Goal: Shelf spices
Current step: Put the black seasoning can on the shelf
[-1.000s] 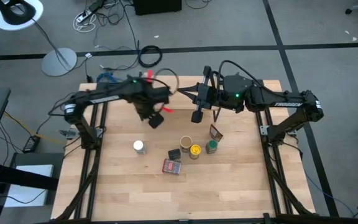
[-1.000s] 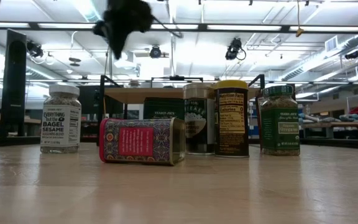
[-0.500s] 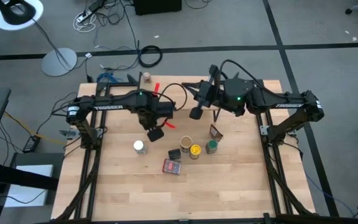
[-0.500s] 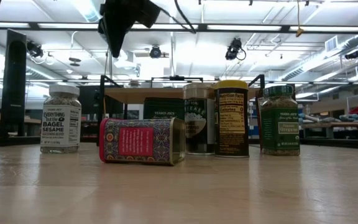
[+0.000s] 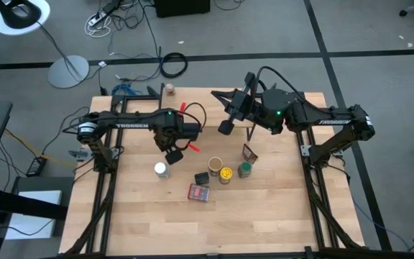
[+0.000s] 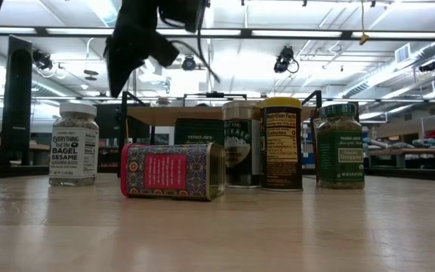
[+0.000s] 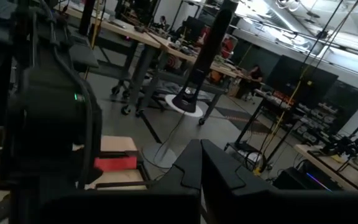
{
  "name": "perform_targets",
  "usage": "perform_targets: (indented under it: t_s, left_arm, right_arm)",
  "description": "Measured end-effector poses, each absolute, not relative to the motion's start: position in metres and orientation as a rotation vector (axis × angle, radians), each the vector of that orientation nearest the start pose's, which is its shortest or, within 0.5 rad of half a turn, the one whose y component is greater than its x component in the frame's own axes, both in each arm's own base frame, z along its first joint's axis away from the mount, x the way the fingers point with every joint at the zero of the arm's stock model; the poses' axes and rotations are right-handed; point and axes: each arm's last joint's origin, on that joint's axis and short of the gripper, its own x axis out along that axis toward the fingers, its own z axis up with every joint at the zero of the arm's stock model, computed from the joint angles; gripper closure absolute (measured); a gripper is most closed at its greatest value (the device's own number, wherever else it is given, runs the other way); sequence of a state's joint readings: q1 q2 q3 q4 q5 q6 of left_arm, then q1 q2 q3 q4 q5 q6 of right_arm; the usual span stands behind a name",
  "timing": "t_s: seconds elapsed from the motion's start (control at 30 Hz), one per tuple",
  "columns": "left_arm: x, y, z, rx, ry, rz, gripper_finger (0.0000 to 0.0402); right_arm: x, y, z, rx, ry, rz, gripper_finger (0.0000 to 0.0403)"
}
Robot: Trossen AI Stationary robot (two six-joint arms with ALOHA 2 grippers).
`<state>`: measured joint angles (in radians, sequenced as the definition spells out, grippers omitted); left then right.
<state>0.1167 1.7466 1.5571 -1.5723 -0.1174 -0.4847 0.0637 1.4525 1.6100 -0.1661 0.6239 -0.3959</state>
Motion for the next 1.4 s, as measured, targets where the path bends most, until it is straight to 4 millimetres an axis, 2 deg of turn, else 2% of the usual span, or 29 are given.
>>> perform_targets:
  t_s: [0.17, 0.27, 0.37, 0.5, 0.63, 0.77, 0.9, 1.0, 1.1, 1.4]
  left_arm:
    - [0.295, 0.046, 0.277, -0.344, 1.684, 0.653, 0.0401]
    - [0.296, 0.050, 0.279, -0.195, 1.642, 0.736, 0.0400]
    - [0.297, 0.048, 0.289, -0.054, 1.504, 0.820, 0.0396]
    - [0.295, 0.041, 0.319, 0.011, 1.214, 0.844, 0.0396]
    - [0.278, 0.033, 0.366, -0.005, 0.880, 0.816, 0.0395]
    - [0.249, 0.025, 0.406, -0.015, 0.660, 0.749, 0.0395]
    - [0.223, 0.018, 0.428, 0.031, 0.574, 0.674, 0.0395]
    - [0.213, 0.015, 0.431, 0.055, 0.532, 0.631, 0.0395]
    - [0.212, 0.014, 0.425, 0.066, 0.464, 0.610, 0.0394]
    - [0.213, 0.010, 0.375, 0.096, 0.261, 0.441, 0.0394]
  right_arm:
    - [0.313, 0.003, 0.463, -0.380, 0.117, -0.551, 0.0403]
    - [0.313, 0.003, 0.463, -0.379, 0.115, -0.546, 0.0403]
    - [0.313, 0.005, 0.462, -0.380, 0.117, -0.538, 0.0403]
    - [0.313, 0.021, 0.462, -0.479, 0.134, -0.495, 0.0403]
    - [0.305, 0.049, 0.466, -0.582, 0.130, -0.467, 0.0403]
    - [0.281, 0.073, 0.477, -0.588, 0.118, -0.482, 0.0403]
    - [0.256, 0.091, 0.479, -0.576, 0.122, -0.449, 0.0403]
    - [0.238, 0.101, 0.470, -0.563, 0.134, -0.435, 0.0403]
    - [0.223, 0.105, 0.455, -0.534, 0.135, -0.400, 0.0403]
    - [0.196, 0.101, 0.399, -0.427, 0.141, -0.395, 0.0403]
